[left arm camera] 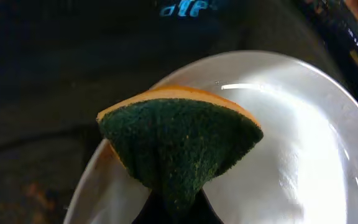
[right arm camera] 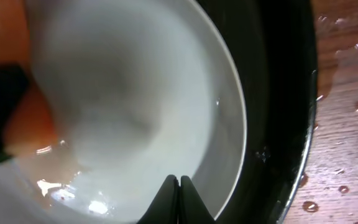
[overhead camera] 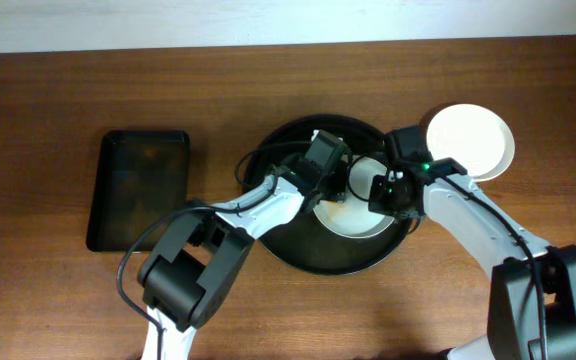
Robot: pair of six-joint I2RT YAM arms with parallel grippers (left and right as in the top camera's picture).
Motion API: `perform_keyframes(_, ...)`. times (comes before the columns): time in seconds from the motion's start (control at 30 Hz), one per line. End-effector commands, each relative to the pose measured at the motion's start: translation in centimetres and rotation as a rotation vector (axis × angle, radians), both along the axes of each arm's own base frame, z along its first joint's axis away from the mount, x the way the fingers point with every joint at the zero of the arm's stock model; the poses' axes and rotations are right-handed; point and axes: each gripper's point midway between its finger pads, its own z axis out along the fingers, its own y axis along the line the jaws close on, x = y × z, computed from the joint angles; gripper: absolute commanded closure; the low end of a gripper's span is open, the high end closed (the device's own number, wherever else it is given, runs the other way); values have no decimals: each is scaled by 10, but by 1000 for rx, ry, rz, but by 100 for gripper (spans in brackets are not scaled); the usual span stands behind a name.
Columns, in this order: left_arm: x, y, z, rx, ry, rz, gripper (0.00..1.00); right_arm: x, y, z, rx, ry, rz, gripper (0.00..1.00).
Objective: Clean dirty plates on tray and stack at the side
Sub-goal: 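Scrub the sauced plate with the left-gripper sponge while right holds it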
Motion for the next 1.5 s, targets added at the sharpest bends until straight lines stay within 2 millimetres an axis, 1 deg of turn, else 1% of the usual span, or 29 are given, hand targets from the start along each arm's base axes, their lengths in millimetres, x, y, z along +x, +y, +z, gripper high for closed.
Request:
perform_keyframes(0.0,1,15,-31,96,3,0,100,-2,6,-3,23,-1,26,96)
perform_keyframes(0.17,18,3,-7,95,-71,-51,100,-1,6,-5,19,-4,44,96)
perform_keyframes(0.27,29,-1,12,99,-100,-47,100,-1,6,-8,17,0,47,96)
perform_keyframes(0.33,37,1,29,125,-118,-24,100,0,6,-8,16,-1,51,96)
perform_keyframes(0.37,41,2,42,139,-136,-25,100,0,6,-8,16,-2,51,96)
perform_keyframes(0.5,45,-2,82,135,-188,-56,100,0,6,-8,17,-2,51,96)
perform_keyframes(0.57,43,0,94,128,-195,-55,100,0,6,-8,17,-2,51,96)
perform_keyframes(0.63,41,3,101,131,-195,-53,100,0,6,-8,16,-2,52,96)
perform_keyframes(0.67,40,4,102,138,-192,-50,100,0,6,-8,14,-3,63,96)
perform_keyframes(0.73,34,9,97,158,-163,-51,100,0,6,-8,13,-3,66,96)
perform_keyframes(0.77,33,16,93,191,-153,-38,100,0,6,-8,13,-2,66,96)
perform_keyframes(0.83,36,33,90,265,-162,7,100,0,6,-8,13,-2,66,95)
perform_keyframes(0.9,37,36,90,276,-164,15,100,0,6,-8,13,-3,66,94)
perform_keyframes(0.93,37,36,90,279,-162,15,100,0,6,-8,13,-2,66,90)
perform_keyframes(0.97,37,36,89,280,-161,15,100,0,6,-8,13,-2,66,88)
perform_keyframes(1.03,36,37,89,284,-157,15,100,-1,7,-8,18,-2,69,88)
perform_keyframes(1.1,39,51,87,312,-148,68,100,-1,12,-7,45,1,78,88)
perform_keyframes(1.2,47,78,84,344,-120,148,100,2,11,-7,39,-10,74,88)
perform_keyframes(1.23,48,84,82,345,-103,157,100,4,9,-6,41,-19,69,87)
perform_keyframes(1.3,48,96,78,342,-64,166,100,11,6,-5,43,-44,66,80)
perform_keyframes(1.37,46,109,72,339,-13,173,100,19,-4,-3,34,-71,51,72)
perform_keyframes(1.47,40,121,65,306,71,161,100,21,-20,-3,28,-68,9,71)
